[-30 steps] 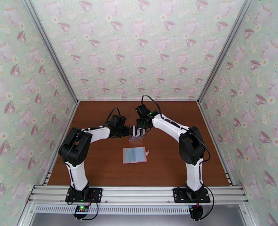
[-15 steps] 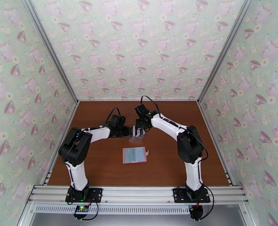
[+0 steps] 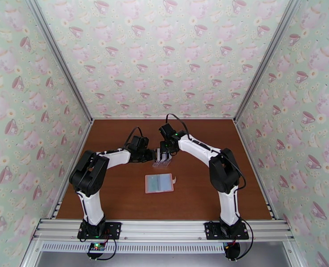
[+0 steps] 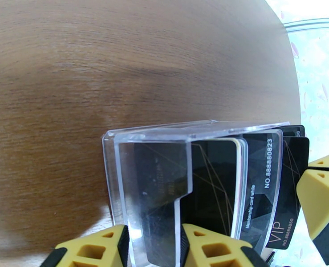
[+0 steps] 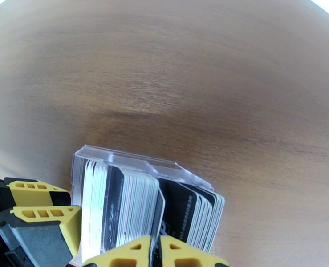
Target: Put the credit cards into the card holder
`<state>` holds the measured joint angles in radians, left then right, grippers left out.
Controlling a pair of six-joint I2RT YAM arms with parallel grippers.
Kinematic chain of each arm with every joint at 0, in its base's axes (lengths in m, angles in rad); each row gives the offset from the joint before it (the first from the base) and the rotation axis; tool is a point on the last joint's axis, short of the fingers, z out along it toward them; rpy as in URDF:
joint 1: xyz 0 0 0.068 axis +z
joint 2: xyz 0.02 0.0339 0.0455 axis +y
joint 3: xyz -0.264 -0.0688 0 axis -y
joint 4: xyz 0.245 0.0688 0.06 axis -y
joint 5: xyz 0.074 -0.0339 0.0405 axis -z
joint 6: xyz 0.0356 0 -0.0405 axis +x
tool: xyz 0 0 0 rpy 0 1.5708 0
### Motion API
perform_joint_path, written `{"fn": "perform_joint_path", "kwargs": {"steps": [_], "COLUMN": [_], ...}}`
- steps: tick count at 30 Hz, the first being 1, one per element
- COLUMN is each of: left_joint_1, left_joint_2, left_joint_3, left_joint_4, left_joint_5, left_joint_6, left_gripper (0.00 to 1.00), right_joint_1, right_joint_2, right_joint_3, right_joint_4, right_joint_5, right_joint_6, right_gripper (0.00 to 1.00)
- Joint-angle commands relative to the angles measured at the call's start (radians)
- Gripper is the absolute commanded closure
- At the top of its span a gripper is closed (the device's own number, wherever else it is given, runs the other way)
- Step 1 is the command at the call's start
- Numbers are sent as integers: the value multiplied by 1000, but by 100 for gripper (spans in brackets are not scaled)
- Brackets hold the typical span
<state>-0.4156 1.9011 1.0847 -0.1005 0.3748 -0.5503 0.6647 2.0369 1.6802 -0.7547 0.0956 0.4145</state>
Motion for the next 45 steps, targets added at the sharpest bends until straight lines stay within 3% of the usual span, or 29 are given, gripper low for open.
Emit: {"fn": "perform_joint_path", "kwargs": {"steps": [1, 15, 26, 38, 45], "left_joint_1": [9, 10, 11, 10, 11], "left_joint_2": [24, 21, 18, 15, 14], "left_joint_3": [9, 7, 7, 6, 6], "left_joint_4": [-38, -39, -38, -37, -37], "left_joint_5": [-4, -4, -2, -1, -1], "left_joint_6": [-2, -2, -3, -3, -3], "left_gripper": [63, 63, 63, 63, 63], "right_joint_1": [10, 16, 15, 18, 21], "right_joint_2": [16, -12, -40, -63, -71], "right_joint_3": [-14, -33, -40, -47, -47], "right_joint_4": [-20, -23, -32, -37, -35], "right_joint_5": [-17, -1, 7, 25, 24], "right_joint_6": [8, 18, 31, 43, 48], "right_gripper": [87, 90, 85, 88, 96]}}
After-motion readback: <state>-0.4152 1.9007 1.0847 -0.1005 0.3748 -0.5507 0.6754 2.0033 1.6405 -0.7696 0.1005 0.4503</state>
